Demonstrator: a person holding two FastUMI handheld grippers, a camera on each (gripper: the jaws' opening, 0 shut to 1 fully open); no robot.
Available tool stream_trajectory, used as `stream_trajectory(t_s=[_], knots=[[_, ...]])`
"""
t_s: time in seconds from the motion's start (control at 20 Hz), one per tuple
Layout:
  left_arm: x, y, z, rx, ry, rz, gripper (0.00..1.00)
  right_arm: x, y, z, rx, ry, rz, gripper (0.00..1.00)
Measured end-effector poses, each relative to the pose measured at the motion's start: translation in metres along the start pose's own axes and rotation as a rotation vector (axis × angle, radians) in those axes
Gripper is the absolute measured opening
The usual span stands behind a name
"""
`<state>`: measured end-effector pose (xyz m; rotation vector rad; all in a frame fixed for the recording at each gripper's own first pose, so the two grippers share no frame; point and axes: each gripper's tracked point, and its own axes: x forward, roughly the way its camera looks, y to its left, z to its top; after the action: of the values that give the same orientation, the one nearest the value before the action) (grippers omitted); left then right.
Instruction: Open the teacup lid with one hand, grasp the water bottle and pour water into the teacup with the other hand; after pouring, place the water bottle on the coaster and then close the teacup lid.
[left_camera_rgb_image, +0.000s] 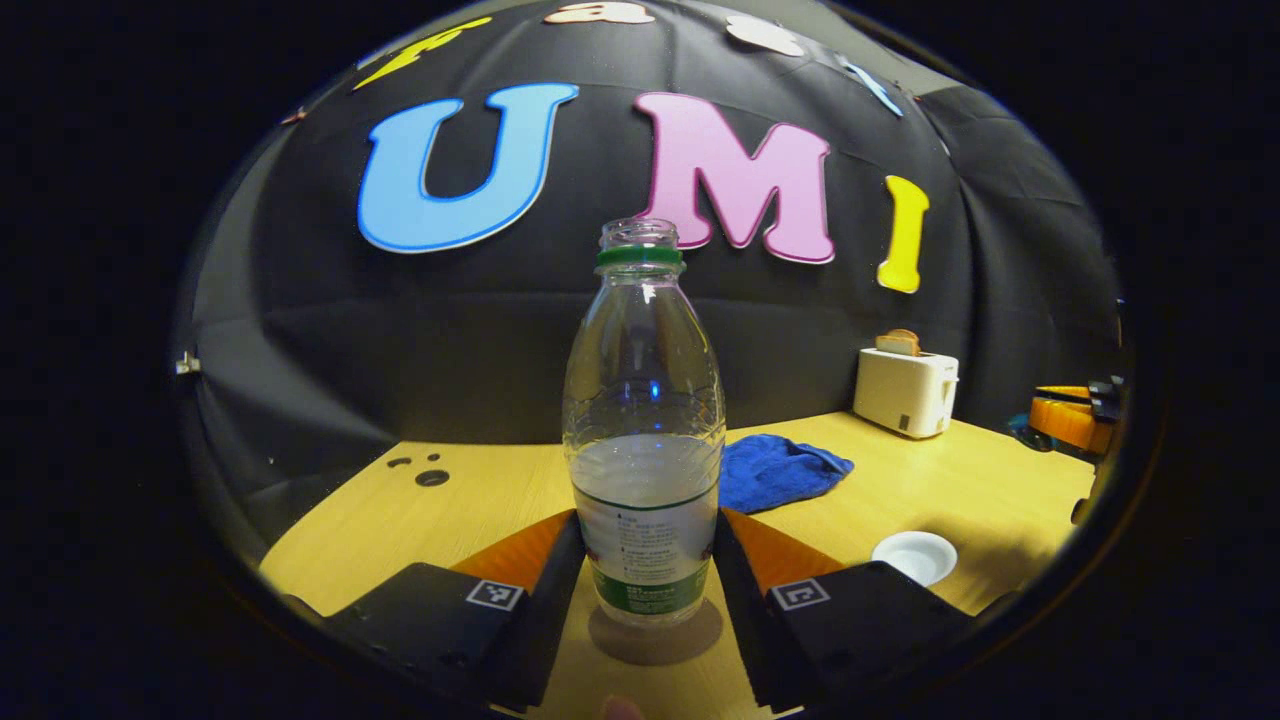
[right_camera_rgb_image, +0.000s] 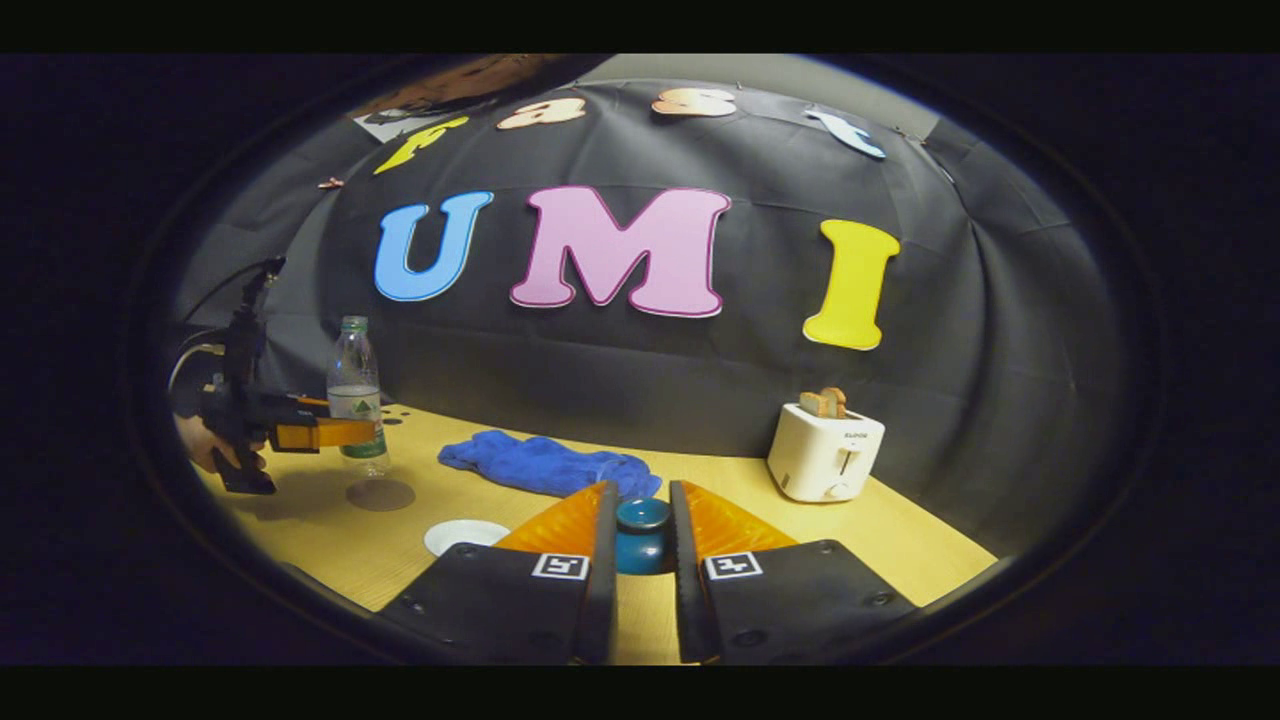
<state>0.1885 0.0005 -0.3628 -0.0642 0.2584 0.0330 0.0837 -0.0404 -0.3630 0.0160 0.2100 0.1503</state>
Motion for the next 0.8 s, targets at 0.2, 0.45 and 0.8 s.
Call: stream_trajectory(t_s=[0.2, 0.45, 0.8], knots=[[0.007, -0.004, -0.023, -0.077, 0.037, -0.015, 0.75, 0.004, 0.004, -0.001, -0.011, 0.010, 0.008, 0.32], [0.007, 0.001, -0.035, -0.097, 0.054, 0.006, 0.71, 0.006, 0.006, -0.002, -0.013, 0.016, 0.012, 0.32], [0.009, -0.003, -0.036, -0.077, 0.060, -0.018, 0.80, 0.007, 0.011, -0.003, -0.010, 0.019, 0.018, 0.27]])
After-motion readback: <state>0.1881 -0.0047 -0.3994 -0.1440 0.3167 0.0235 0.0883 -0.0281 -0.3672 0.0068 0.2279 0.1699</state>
